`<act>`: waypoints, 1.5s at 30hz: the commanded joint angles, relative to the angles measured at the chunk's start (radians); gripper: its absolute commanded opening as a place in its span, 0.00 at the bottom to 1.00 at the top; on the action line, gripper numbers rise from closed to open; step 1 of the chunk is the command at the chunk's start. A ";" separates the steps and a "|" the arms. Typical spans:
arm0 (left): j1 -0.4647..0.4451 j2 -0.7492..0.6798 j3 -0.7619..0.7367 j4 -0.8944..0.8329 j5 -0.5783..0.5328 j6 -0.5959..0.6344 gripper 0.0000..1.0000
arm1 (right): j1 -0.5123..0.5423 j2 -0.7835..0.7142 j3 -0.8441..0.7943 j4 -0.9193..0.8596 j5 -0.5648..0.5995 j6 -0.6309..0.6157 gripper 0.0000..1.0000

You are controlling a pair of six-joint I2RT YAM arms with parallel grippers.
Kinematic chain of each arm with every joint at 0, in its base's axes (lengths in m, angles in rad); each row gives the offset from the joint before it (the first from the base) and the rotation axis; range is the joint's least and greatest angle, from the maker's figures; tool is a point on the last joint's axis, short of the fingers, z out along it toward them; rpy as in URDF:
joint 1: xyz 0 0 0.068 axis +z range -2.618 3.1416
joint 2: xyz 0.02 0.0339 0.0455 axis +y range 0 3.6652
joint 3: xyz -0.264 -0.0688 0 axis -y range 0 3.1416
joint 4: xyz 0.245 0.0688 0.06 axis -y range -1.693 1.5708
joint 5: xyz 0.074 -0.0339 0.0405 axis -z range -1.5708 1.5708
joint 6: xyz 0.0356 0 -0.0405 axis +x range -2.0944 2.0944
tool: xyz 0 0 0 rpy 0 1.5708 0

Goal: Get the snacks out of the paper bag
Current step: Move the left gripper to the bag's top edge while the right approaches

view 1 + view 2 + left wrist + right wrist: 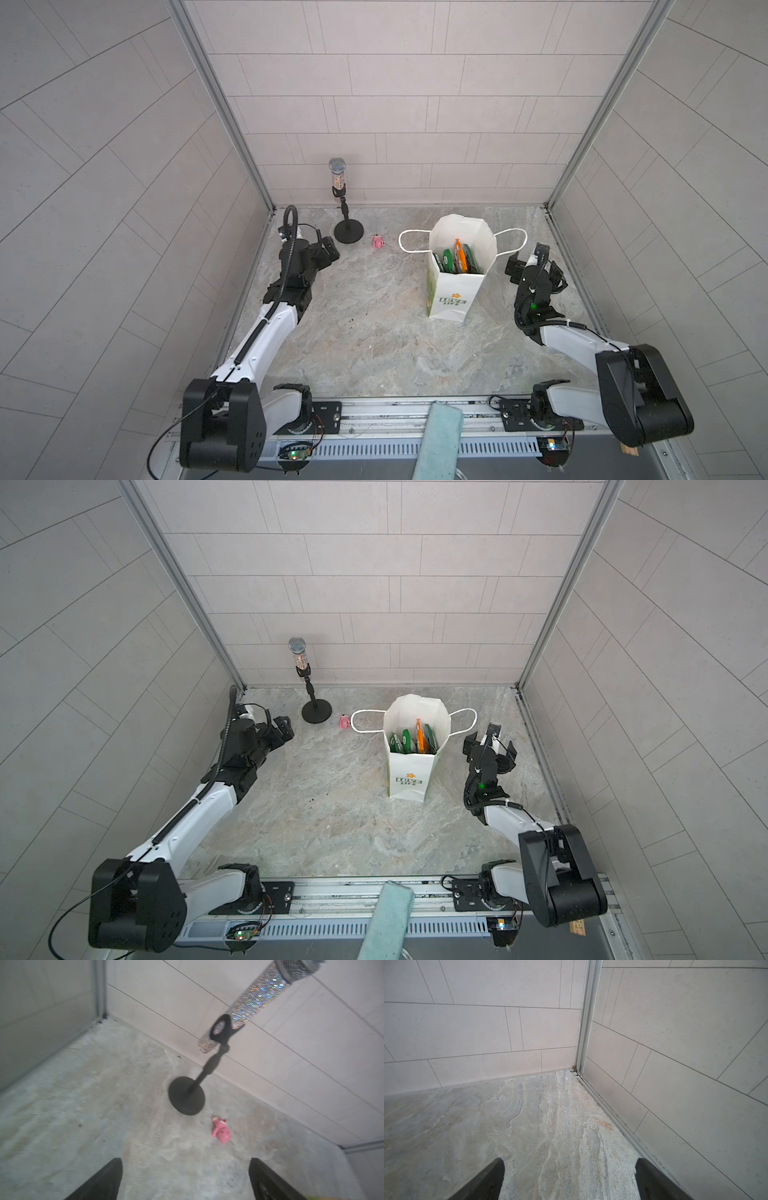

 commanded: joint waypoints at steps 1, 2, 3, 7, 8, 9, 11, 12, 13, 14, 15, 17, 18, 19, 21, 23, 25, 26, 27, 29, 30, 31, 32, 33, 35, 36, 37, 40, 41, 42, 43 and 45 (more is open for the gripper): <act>-0.052 -0.036 0.064 -0.071 0.232 -0.140 1.00 | -0.007 -0.076 0.067 -0.425 -0.018 0.167 0.99; -0.072 -0.042 0.075 -0.063 0.255 -0.162 1.00 | -0.009 -0.097 0.081 -0.493 -0.054 0.196 0.99; -0.091 -0.051 0.086 -0.052 0.284 -0.179 1.00 | -0.010 -0.118 0.089 -0.545 -0.105 0.222 0.99; -0.152 -0.078 0.114 0.017 0.337 -0.221 1.00 | -0.010 -0.189 0.074 -0.605 -0.366 0.261 0.99; -0.166 -0.078 0.112 0.049 0.345 -0.234 1.00 | -0.010 -0.199 0.061 -0.595 -0.418 0.265 0.99; -0.185 -0.075 0.112 0.086 0.352 -0.248 1.00 | -0.010 -0.208 0.044 -0.578 -0.477 0.269 0.99; -0.222 -0.050 0.116 0.147 0.361 -0.276 0.99 | -0.010 -0.216 0.019 -0.546 -0.565 0.288 0.99; -0.240 -0.034 0.121 0.174 0.363 -0.292 0.98 | -0.009 -0.215 0.007 -0.529 -0.593 0.303 0.99; -0.259 -0.010 0.127 0.204 0.365 -0.305 0.96 | -0.009 -0.215 -0.001 -0.518 -0.613 0.312 0.99; -0.273 0.009 0.131 0.231 0.370 -0.315 0.94 | -0.010 -0.213 -0.006 -0.510 -0.628 0.314 0.99; -0.287 0.032 0.138 0.262 0.374 -0.326 0.91 | -0.008 -0.211 -0.008 -0.505 -0.642 0.313 0.99; -0.302 0.073 0.159 0.310 0.402 -0.344 0.84 | -0.006 -0.206 -0.004 -0.505 -0.656 0.314 0.99; -0.309 0.095 0.170 0.327 0.410 -0.354 0.82 | -0.007 -0.202 0.000 -0.509 -0.661 0.312 0.99; -0.317 0.118 0.177 0.346 0.409 -0.363 0.80 | -0.004 -0.203 0.004 -0.510 -0.662 0.311 0.99; -0.339 0.147 0.181 0.361 0.391 -0.383 0.77 | -0.004 -0.203 0.006 -0.510 -0.666 0.311 0.99; -0.356 0.168 0.183 0.376 0.372 -0.393 0.76 | -0.003 -0.203 0.009 -0.507 -0.667 0.313 0.99; -0.364 0.186 0.184 0.383 0.360 -0.406 0.73 | -0.003 -0.199 0.014 -0.508 -0.676 0.314 0.99; -0.365 0.193 0.184 0.388 0.356 -0.411 0.71 | -0.002 -0.197 0.015 -0.509 -0.678 0.315 0.99; -0.371 0.196 0.185 0.391 0.349 -0.417 0.69 | -0.001 -0.195 0.015 -0.507 -0.679 0.316 0.99; -0.375 0.206 0.186 0.403 0.349 -0.422 0.66 | 0.001 -0.189 0.015 -0.501 -0.686 0.317 0.99; -0.378 0.211 0.187 0.416 0.350 -0.427 0.63 | 0.002 -0.187 0.015 -0.498 -0.692 0.317 0.99; -0.381 0.218 0.188 0.432 0.354 -0.434 0.60 | 0.003 -0.184 0.017 -0.496 -0.695 0.318 0.99; -0.384 0.223 0.187 0.444 0.354 -0.444 0.59 | 0.005 -0.182 0.017 -0.494 -0.696 0.318 0.99; -0.386 0.228 0.187 0.454 0.355 -0.454 0.57 | 0.006 -0.179 0.017 -0.494 -0.697 0.319 0.99; -0.392 0.238 0.185 0.470 0.355 -0.468 0.52 | 0.008 -0.177 0.017 -0.490 -0.697 0.321 0.99; -0.396 0.243 0.185 0.477 0.353 -0.474 0.48 | 0.010 -0.176 0.017 -0.486 -0.698 0.321 0.99; -0.396 0.249 0.184 0.485 0.352 -0.479 0.46 | 0.011 -0.174 0.018 -0.485 -0.698 0.321 0.99; -0.402 0.260 0.184 0.506 0.352 -0.494 0.36 | 0.015 -0.163 0.020 -0.484 -0.711 0.322 0.99; -0.404 0.263 0.186 0.507 0.351 -0.496 0.33 | 0.016 -0.161 0.019 -0.482 -0.712 0.323 0.99; -0.405 0.265 0.185 0.506 0.349 -0.497 0.30 | 0.020 -0.159 0.018 -0.478 -0.711 0.324 0.99; -0.405 0.265 0.184 0.506 0.345 -0.496 0.27 | 0.020 -0.157 0.018 -0.478 -0.711 0.324 0.99; -0.408 0.265 0.184 0.505 0.340 -0.496 0.13 | 0.024 -0.153 0.017 -0.476 -0.714 0.322 0.99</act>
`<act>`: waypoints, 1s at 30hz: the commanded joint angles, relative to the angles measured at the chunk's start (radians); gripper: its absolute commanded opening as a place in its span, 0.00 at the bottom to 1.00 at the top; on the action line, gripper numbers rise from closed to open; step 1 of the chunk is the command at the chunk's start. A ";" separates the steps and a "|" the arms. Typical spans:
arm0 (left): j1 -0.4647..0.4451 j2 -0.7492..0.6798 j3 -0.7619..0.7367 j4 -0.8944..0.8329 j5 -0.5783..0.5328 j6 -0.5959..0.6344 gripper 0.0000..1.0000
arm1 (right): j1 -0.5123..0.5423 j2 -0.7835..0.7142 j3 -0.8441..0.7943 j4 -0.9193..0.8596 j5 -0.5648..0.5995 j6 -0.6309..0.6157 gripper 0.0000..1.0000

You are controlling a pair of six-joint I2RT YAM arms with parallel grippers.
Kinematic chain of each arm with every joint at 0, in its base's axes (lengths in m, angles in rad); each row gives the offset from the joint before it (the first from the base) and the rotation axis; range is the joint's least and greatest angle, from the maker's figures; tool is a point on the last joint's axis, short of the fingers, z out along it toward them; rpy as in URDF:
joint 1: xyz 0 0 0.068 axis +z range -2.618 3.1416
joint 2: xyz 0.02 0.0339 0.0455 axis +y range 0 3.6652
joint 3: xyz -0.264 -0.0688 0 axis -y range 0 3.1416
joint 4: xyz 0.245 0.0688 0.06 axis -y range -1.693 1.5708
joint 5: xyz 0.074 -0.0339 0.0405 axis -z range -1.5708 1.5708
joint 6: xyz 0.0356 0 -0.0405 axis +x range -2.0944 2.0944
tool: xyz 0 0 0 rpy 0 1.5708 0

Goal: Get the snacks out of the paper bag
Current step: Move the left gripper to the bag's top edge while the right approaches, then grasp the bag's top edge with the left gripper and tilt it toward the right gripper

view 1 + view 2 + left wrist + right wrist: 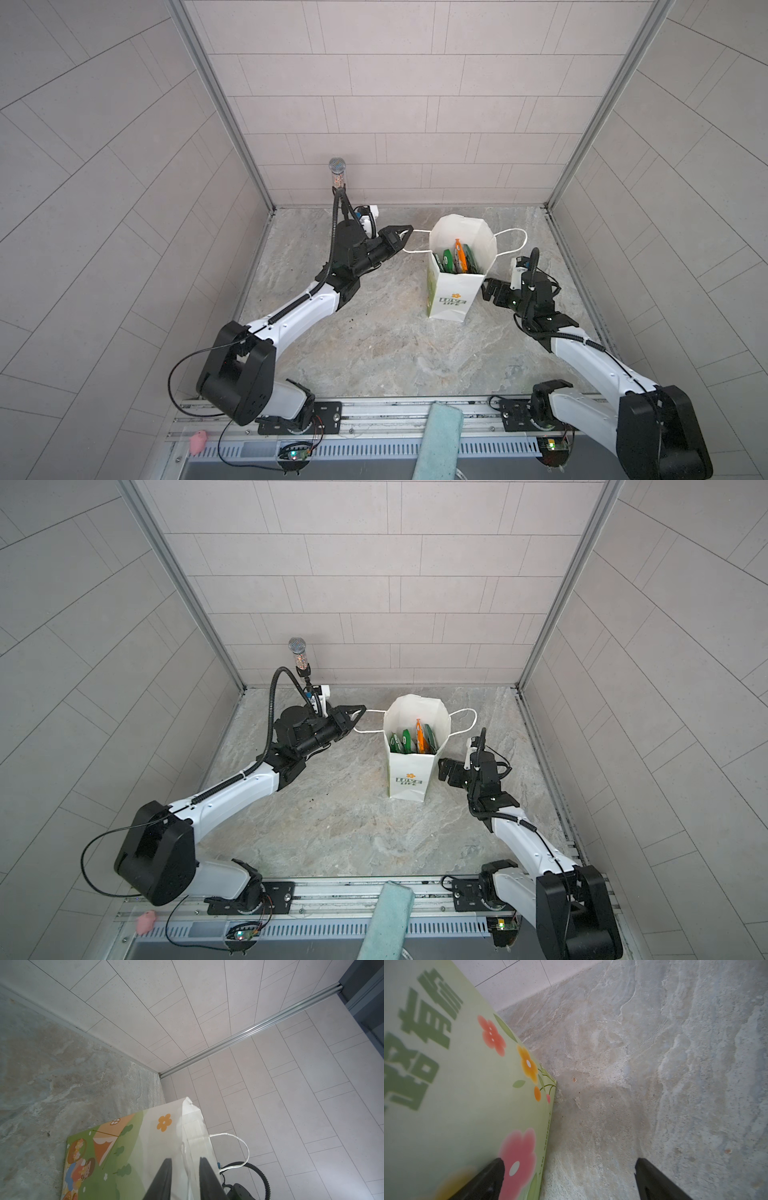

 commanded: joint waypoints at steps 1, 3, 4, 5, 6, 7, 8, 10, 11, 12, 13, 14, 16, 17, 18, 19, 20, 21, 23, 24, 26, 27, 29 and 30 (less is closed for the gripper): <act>-0.007 0.001 0.027 0.049 -0.005 0.004 0.08 | 0.008 0.009 0.021 0.014 -0.011 0.007 0.99; -0.007 -0.002 0.027 0.048 -0.006 0.008 0.00 | 0.012 0.019 0.021 0.018 -0.014 0.005 0.99; -0.008 -0.004 0.029 0.046 -0.007 0.012 0.00 | 0.014 0.023 0.021 0.019 -0.017 0.003 0.99; -0.006 -0.006 0.034 0.036 -0.005 0.017 0.00 | 0.017 0.030 0.021 0.022 -0.021 0.000 0.99; -0.006 -0.007 0.044 0.019 0.000 0.026 0.00 | 0.021 0.035 0.021 0.026 -0.028 -0.002 0.99; -0.006 -0.008 0.057 -0.004 0.003 0.038 0.00 | 0.026 0.043 0.021 0.032 -0.036 -0.003 0.99; -0.006 -0.012 0.077 -0.037 0.010 0.057 0.00 | 0.034 0.051 0.021 0.038 -0.041 -0.005 0.99; -0.007 -0.021 0.113 -0.105 0.023 0.093 0.00 | 0.055 0.063 0.026 0.046 -0.040 -0.009 0.99; -0.005 -0.027 0.135 -0.145 0.028 0.115 0.00 | 0.068 0.070 0.029 0.050 -0.035 -0.013 0.99; -0.005 -0.035 0.156 -0.192 0.030 0.138 0.00 | 0.081 0.078 0.032 0.052 -0.027 -0.016 0.99; -0.003 -0.041 0.177 -0.235 0.030 0.162 0.00 | 0.093 0.084 0.035 0.053 -0.020 -0.019 0.99; -0.003 -0.051 0.202 -0.282 0.032 0.192 0.00 | 0.107 0.093 0.041 0.057 -0.016 -0.020 0.99; 0.001 -0.064 0.245 -0.359 0.038 0.237 0.00 | 0.137 0.114 0.052 0.065 -0.015 -0.021 0.99; 0.004 -0.070 0.264 -0.391 0.043 0.258 0.00 | 0.157 0.126 0.058 0.073 -0.014 -0.020 0.99; 0.010 -0.074 0.279 -0.412 0.053 0.270 0.00 | 0.178 0.138 0.062 0.079 -0.007 -0.021 0.99; 0.015 -0.078 0.289 -0.426 0.063 0.279 0.00 | 0.198 0.149 0.067 0.088 0.001 -0.020 0.99; 0.022 -0.080 0.303 -0.444 0.073 0.286 0.00 | 0.223 0.162 0.073 0.098 0.010 -0.020 0.99; 0.031 -0.082 0.315 -0.458 0.088 0.289 0.00 | 0.248 0.177 0.078 0.109 0.018 -0.018 0.99; 0.047 -0.086 0.334 -0.477 0.118 0.291 0.00 | 0.296 0.210 0.097 0.126 0.034 -0.013 0.99; 0.056 -0.088 0.342 -0.491 0.130 0.294 0.00 | 0.323 0.228 0.110 0.133 0.041 -0.008 0.99; 0.071 -0.099 0.357 -0.521 0.148 0.309 0.00 | 0.375 0.264 0.139 0.142 0.061 -0.001 0.99; 0.080 -0.102 0.364 -0.536 0.152 0.317 0.00 | 0.400 0.282 0.152 0.151 0.068 0.001 0.99; 0.098 -0.114 0.383 -0.579 0.166 0.334 0.00 | 0.447 0.324 0.169 0.172 0.084 0.006 0.99; 0.106 -0.119 0.391 -0.595 0.171 0.342 0.00 | 0.475 0.349 0.208 0.182 0.091 0.009 0.99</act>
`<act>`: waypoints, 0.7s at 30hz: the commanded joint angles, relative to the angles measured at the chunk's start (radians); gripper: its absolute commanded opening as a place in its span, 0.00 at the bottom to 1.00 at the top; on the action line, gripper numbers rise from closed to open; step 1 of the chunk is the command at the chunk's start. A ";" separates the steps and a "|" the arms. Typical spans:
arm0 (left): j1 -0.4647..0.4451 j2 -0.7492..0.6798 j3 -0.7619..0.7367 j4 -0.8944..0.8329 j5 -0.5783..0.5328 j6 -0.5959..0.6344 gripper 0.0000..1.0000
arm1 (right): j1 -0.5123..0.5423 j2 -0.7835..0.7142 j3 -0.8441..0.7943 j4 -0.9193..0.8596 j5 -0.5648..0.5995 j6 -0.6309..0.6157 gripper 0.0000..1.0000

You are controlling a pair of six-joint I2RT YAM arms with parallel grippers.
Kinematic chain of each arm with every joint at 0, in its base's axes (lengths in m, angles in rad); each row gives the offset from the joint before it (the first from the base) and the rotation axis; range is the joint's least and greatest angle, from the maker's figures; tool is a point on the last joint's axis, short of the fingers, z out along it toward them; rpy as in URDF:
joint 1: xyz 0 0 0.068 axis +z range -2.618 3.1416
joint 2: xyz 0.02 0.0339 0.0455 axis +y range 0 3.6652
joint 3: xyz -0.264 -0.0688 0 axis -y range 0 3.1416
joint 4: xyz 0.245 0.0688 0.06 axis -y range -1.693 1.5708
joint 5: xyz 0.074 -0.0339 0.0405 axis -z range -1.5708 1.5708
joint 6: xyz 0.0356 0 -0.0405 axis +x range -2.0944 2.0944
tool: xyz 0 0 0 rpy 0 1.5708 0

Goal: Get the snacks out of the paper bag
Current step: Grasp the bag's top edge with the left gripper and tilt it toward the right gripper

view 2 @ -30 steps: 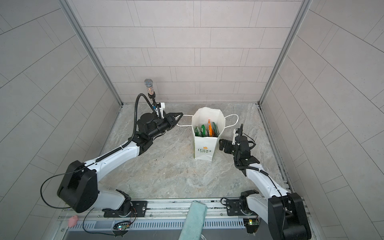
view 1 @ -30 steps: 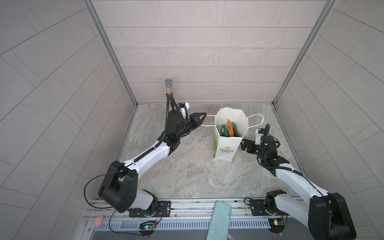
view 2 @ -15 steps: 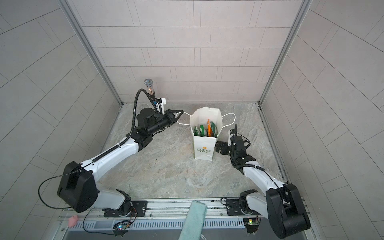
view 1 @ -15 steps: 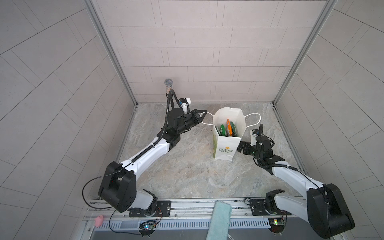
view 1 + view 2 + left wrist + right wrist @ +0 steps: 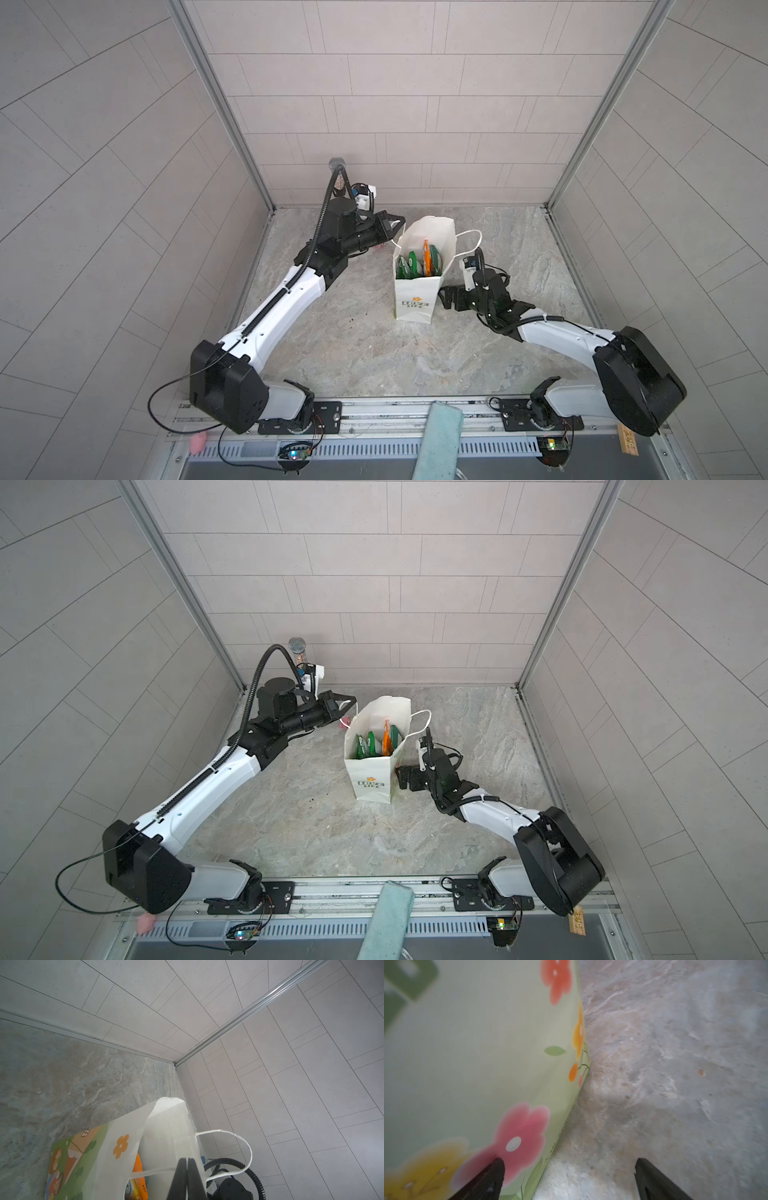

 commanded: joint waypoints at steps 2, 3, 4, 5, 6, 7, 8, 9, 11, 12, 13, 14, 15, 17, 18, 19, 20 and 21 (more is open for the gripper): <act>0.032 -0.076 0.085 -0.066 0.057 0.079 0.00 | 0.099 0.085 0.093 0.077 0.040 0.020 0.99; 0.038 -0.084 0.094 -0.089 0.056 0.099 0.00 | 0.116 0.107 0.112 0.082 0.047 0.023 0.99; 0.044 -0.096 0.102 -0.119 0.050 0.117 0.00 | 0.136 0.130 0.133 0.092 0.058 0.022 0.99; 0.050 -0.106 0.111 -0.149 0.045 0.140 0.00 | 0.154 0.152 0.151 0.103 0.073 0.022 0.99; 0.056 -0.115 0.117 -0.172 0.043 0.152 0.00 | 0.169 0.170 0.165 0.114 0.082 0.020 0.99; 0.067 -0.126 0.123 -0.198 0.042 0.167 0.00 | 0.185 0.193 0.185 0.128 0.091 0.015 0.99; 0.078 -0.137 0.130 -0.220 0.042 0.176 0.00 | 0.201 0.216 0.203 0.142 0.096 0.013 0.99; 0.087 -0.146 0.133 -0.236 0.046 0.184 0.00 | 0.211 0.238 0.221 0.152 0.096 0.013 0.99; 0.112 -0.163 0.143 -0.267 0.065 0.199 0.00 | 0.236 0.290 0.263 0.175 0.091 0.015 0.99; 0.124 -0.171 0.148 -0.281 0.079 0.205 0.00 | 0.247 0.316 0.286 0.188 0.088 0.016 0.99; 0.135 -0.175 0.152 -0.292 0.090 0.211 0.00 | 0.261 0.337 0.304 0.198 0.087 0.016 0.99; 0.145 -0.181 0.156 -0.304 0.105 0.218 0.00 | 0.275 0.362 0.326 0.208 0.086 0.016 0.99; 0.154 -0.186 0.161 -0.317 0.121 0.227 0.00 | 0.289 0.386 0.348 0.213 0.085 0.017 0.99; 0.166 -0.194 0.170 -0.344 0.146 0.248 0.00 | 0.316 0.427 0.394 0.214 0.086 0.016 0.99; 0.169 -0.196 0.176 -0.356 0.154 0.260 0.00 | 0.327 0.447 0.416 0.213 0.085 0.016 0.99; 0.169 -0.199 0.181 -0.373 0.157 0.276 0.00 | 0.339 0.467 0.439 0.213 0.084 0.016 0.99; 0.170 -0.203 0.184 -0.385 0.163 0.289 0.00 | 0.350 0.488 0.461 0.215 0.084 0.016 0.99; 0.170 -0.205 0.185 -0.396 0.167 0.298 0.00 | 0.357 0.506 0.480 0.213 0.083 0.016 0.99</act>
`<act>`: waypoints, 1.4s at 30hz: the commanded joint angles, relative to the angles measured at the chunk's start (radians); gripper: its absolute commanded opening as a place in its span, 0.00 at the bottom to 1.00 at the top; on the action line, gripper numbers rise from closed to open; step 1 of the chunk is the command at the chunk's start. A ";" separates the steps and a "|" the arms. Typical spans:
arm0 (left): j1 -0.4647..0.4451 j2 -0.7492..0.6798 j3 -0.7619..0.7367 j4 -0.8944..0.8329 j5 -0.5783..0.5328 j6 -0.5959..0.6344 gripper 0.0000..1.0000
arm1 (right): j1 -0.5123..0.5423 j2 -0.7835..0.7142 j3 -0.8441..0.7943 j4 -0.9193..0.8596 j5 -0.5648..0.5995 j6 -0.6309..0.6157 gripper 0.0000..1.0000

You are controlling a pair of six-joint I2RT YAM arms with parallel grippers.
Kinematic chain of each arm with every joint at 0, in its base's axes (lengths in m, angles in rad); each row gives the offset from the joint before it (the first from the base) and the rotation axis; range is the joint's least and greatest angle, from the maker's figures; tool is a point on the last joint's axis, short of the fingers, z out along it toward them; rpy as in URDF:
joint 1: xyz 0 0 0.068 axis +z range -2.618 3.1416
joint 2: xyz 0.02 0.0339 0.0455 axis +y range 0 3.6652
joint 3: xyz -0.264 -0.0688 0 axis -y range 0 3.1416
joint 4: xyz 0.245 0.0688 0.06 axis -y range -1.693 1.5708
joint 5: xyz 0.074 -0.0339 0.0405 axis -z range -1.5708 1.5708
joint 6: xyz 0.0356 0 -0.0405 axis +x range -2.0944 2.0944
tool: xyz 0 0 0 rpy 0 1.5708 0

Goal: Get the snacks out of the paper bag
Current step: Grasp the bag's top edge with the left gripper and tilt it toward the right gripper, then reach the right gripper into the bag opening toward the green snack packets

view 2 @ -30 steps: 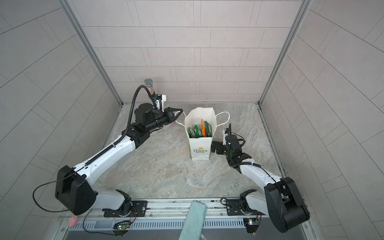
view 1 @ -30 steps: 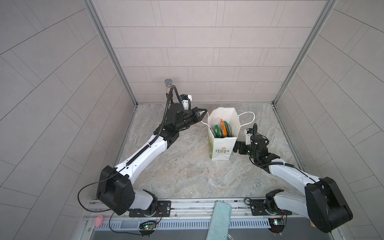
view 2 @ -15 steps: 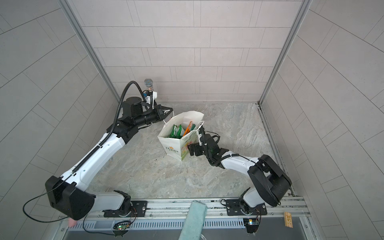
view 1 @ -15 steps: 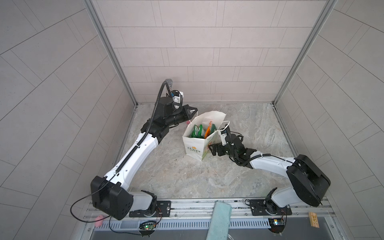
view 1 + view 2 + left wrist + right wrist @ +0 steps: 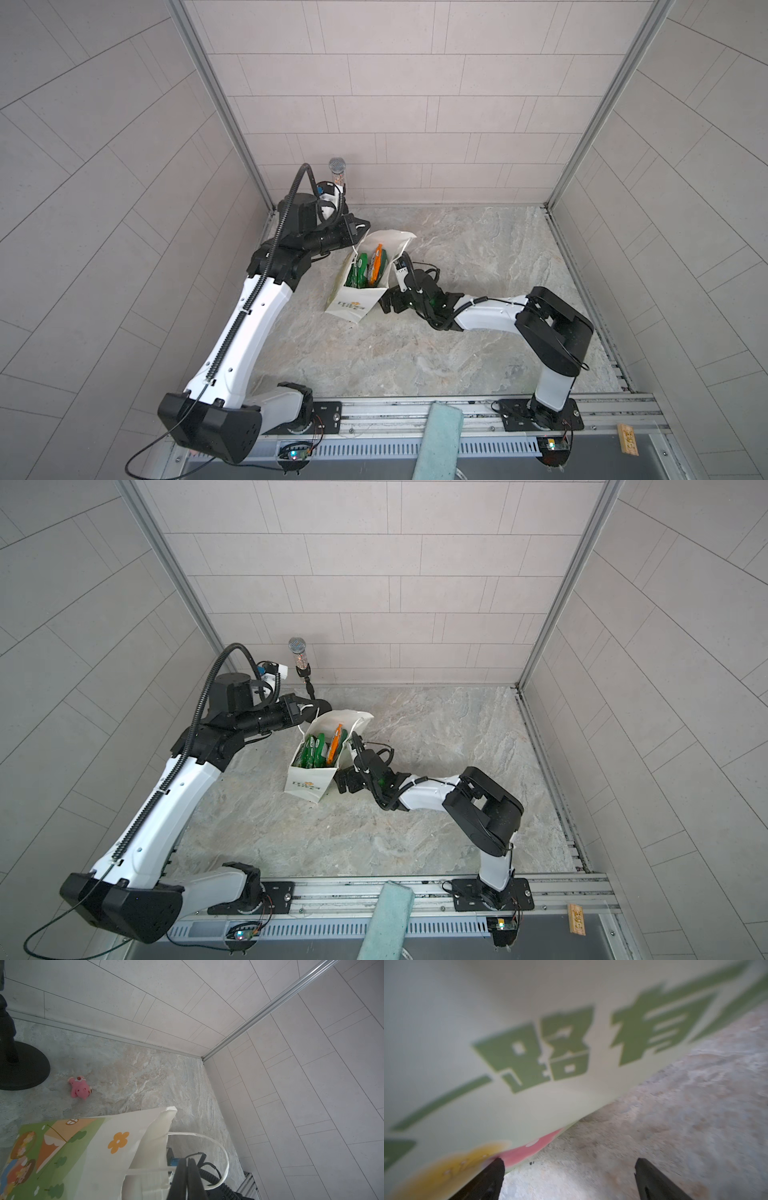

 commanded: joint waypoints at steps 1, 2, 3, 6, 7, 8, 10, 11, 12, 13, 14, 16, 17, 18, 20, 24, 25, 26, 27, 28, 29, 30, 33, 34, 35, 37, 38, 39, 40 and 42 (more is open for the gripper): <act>-0.005 -0.058 0.069 0.037 0.103 0.066 0.00 | 0.034 0.043 0.078 0.049 0.002 0.008 0.99; -0.005 -0.060 0.063 0.033 0.108 0.070 0.00 | 0.040 0.060 0.092 0.048 0.002 0.010 0.99; -0.005 -0.064 0.054 0.034 0.112 0.069 0.00 | 0.045 0.068 0.100 0.046 0.001 0.010 0.99; -0.005 -0.077 0.013 0.050 0.106 0.057 0.00 | 0.051 0.061 0.081 0.046 0.019 0.015 0.99; -0.007 -0.082 -0.002 0.054 0.099 0.051 0.00 | 0.049 0.045 0.060 0.047 0.034 0.010 0.99; -0.007 -0.087 -0.018 0.061 0.091 0.045 0.00 | 0.048 0.024 0.035 0.045 0.051 0.002 0.99; -0.013 -0.098 -0.051 0.077 0.072 0.032 0.00 | 0.041 -0.019 -0.011 0.040 0.068 -0.007 0.99; -0.019 -0.105 -0.067 0.084 0.058 0.024 0.00 | 0.032 -0.046 -0.045 0.038 0.073 -0.010 0.99; -0.028 -0.111 -0.083 0.092 0.047 0.020 0.00 | 0.023 -0.074 -0.079 0.035 0.080 -0.010 0.99; -0.037 -0.115 -0.095 0.095 0.032 0.017 0.00 | 0.015 -0.095 -0.107 0.031 0.080 -0.011 0.99; -0.050 -0.121 -0.107 0.101 0.018 0.016 0.00 | 0.002 -0.131 -0.140 0.020 0.083 -0.013 0.99; -0.076 -0.127 -0.125 0.105 -0.015 0.016 0.00 | -0.026 -0.197 -0.203 -0.014 0.093 -0.019 0.99; -0.091 -0.129 -0.132 0.106 -0.034 0.016 0.00 | -0.043 -0.232 -0.235 -0.034 0.103 -0.023 0.99; -0.105 -0.130 -0.138 0.105 -0.050 0.018 0.00 | -0.059 -0.265 -0.256 -0.060 0.115 -0.023 0.99; -0.140 -0.129 -0.144 0.106 -0.090 0.019 0.00 | -0.105 -0.345 -0.310 -0.115 0.127 -0.030 0.99; -0.211 -0.120 -0.149 0.107 -0.169 0.024 0.00 | -0.206 -0.498 -0.368 -0.279 0.171 -0.036 0.99; -0.232 -0.115 -0.151 0.111 -0.191 0.025 0.00 | -0.232 -0.544 -0.375 -0.327 0.192 -0.041 0.99; -0.252 -0.109 -0.152 0.115 -0.207 0.026 0.00 | -0.257 -0.586 -0.381 -0.373 0.209 -0.053 0.99; -0.268 -0.105 -0.154 0.120 -0.221 0.025 0.00 | -0.276 -0.621 -0.382 -0.412 0.232 -0.062 0.99; -0.284 -0.097 -0.156 0.122 -0.235 0.024 0.00 | -0.296 -0.662 -0.384 -0.455 0.259 -0.066 0.99; -0.298 -0.090 -0.154 0.123 -0.247 0.025 0.00 | -0.315 -0.701 -0.386 -0.490 0.272 -0.068 0.99; -0.310 -0.085 -0.156 0.123 -0.251 0.028 0.00 | -0.331 -0.734 -0.386 -0.515 0.265 -0.067 0.99; -0.336 -0.073 -0.163 0.122 -0.259 0.033 0.00 | -0.353 -0.819 -0.379 -0.561 0.191 -0.067 0.99; -0.344 -0.072 -0.169 0.123 -0.263 0.033 0.00 | -0.352 -0.837 -0.373 -0.566 0.143 -0.064 0.99; -0.348 -0.073 -0.174 0.124 -0.265 0.033 0.00 | -0.353 -0.848 -0.369 -0.567 0.077 -0.055 0.99; -0.356 -0.077 -0.183 0.132 -0.267 0.034 0.00 | -0.349 -0.849 -0.363 -0.559 -0.046 -0.030 0.99; -0.359 -0.082 -0.187 0.137 -0.266 0.033 0.00 | -0.344 -0.845 -0.363 -0.545 -0.109 -0.014 0.98; -0.362 -0.083 -0.193 0.144 -0.262 0.033 0.00 | -0.332 -0.839 -0.364 -0.527 -0.160 0.003 0.96; -0.363 -0.086 -0.197 0.150 -0.256 0.032 0.00 | -0.315 -0.831 -0.367 -0.506 -0.193 0.018 0.95; -0.367 -0.091 -0.206 0.158 -0.238 0.033 0.00 | -0.263 -0.814 -0.372 -0.463 -0.216 0.041 0.94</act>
